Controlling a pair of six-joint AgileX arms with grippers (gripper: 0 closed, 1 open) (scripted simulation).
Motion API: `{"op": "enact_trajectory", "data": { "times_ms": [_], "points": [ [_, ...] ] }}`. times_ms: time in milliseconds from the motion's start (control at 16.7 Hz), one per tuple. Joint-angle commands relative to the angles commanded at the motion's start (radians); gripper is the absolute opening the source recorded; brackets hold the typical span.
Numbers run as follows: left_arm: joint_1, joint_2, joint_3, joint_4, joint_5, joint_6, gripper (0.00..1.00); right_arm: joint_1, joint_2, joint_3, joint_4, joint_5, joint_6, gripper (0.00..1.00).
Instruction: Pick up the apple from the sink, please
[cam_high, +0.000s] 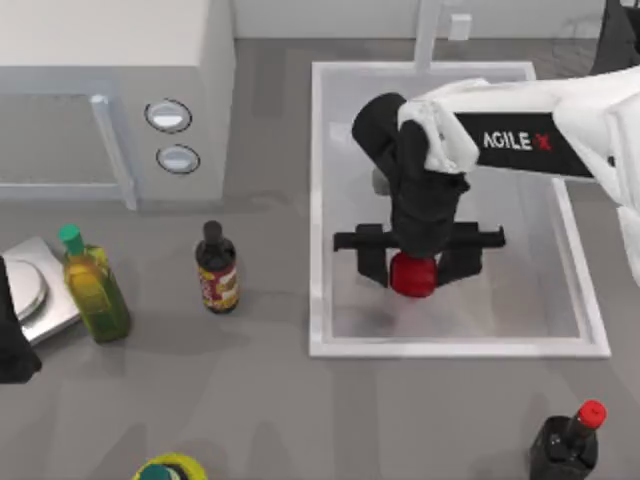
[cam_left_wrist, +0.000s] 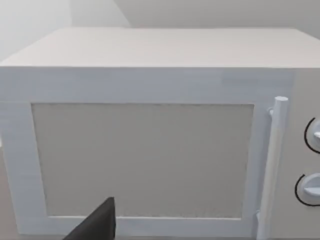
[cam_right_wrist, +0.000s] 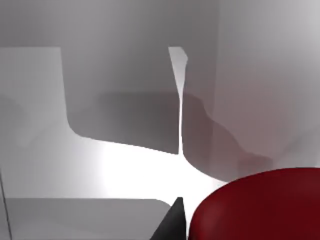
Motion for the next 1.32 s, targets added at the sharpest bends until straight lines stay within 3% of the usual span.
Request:
{"op": "enact_trajectory", "data": {
  "times_ms": [720,1320],
  "points": [
    [0.000,0.000,0.000,0.000,0.000,0.000,1.00,-0.005,-0.079,0.699,-0.790,-0.001,-0.006,0.00],
    [0.000,0.000,0.000,0.000,0.000,0.000,1.00,-0.035,-0.119,0.710,-0.820,-0.003,-0.038,0.00]
  ]
}}
